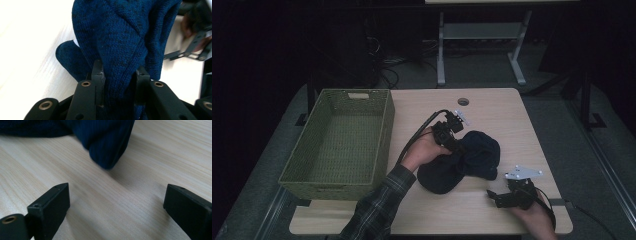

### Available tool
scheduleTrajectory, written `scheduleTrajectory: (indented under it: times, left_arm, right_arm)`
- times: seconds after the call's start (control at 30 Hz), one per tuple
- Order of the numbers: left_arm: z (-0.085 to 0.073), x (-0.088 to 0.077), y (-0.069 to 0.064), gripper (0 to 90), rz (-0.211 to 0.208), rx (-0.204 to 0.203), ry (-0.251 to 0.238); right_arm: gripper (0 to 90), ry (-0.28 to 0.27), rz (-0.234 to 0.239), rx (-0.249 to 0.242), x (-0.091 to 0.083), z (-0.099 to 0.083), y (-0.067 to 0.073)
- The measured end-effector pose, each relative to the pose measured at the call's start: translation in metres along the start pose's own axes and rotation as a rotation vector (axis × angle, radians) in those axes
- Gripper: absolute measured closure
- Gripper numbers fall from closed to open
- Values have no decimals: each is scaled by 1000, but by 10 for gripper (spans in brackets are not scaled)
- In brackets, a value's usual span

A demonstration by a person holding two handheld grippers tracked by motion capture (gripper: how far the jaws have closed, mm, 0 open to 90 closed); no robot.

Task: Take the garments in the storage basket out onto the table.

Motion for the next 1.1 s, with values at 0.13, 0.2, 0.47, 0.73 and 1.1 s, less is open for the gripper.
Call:
scheduleTrajectory:
  times: [0.13,0.2,0.47,0.73,1.1]
  left_arm:
    - [-11,14,8,687,7,-11,9]
    - [-15,19,9,678,-5,-14,11]
    - [-16,11,8,456,-8,-22,-25]
    - [-11,-21,4,278,26,0,-86]
    - [-31,-54,-16,646,15,-4,-144]
  right_arm:
    - [65,0,0,1,0,0,0]
    - [65,-6,1,-3,0,1,0]
    - [65,-4,2,0,0,0,0]
    - [65,0,-1,-1,0,0,0]
    - [65,-2,0,-1,0,0,0]
Point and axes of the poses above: each handheld gripper's, and its own axes: x roughly forward along the jaws, z roughly out of its top, y roughly to its left, the point moved 10 cm from there along x, roughly forward along the jaws, and after that the axes turned 6 degrees about x, right-handed, at the moved point
